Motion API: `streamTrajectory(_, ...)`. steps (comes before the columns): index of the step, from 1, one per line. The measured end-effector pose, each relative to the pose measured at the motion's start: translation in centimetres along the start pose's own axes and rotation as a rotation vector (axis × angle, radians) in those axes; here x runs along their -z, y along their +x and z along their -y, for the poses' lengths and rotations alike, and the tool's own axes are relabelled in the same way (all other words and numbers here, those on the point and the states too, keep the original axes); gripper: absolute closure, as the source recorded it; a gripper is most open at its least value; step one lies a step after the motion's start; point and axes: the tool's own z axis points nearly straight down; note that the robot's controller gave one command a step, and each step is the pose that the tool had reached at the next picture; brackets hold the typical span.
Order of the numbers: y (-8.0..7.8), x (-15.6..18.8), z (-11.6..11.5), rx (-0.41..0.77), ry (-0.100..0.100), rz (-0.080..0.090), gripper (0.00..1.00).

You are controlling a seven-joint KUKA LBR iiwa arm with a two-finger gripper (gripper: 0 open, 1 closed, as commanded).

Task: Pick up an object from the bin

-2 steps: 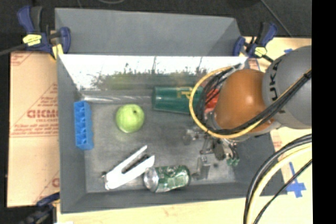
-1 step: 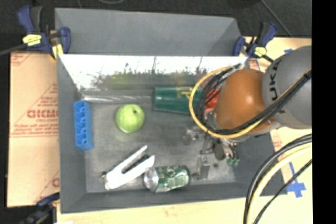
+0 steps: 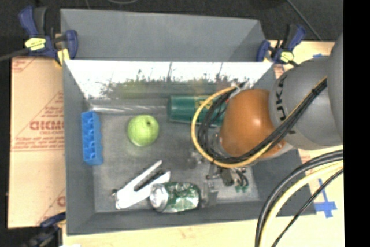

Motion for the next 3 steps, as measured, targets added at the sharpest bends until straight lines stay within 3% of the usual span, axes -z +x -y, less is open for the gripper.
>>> streamTrajectory(2, -0.4, -1.6, -3.2, 0.084, 0.001, 0.004, 0.00)
streamTrajectory(3, -1.1, -1.9, -8.4, 0.143, 0.000, 0.006, 0.00)
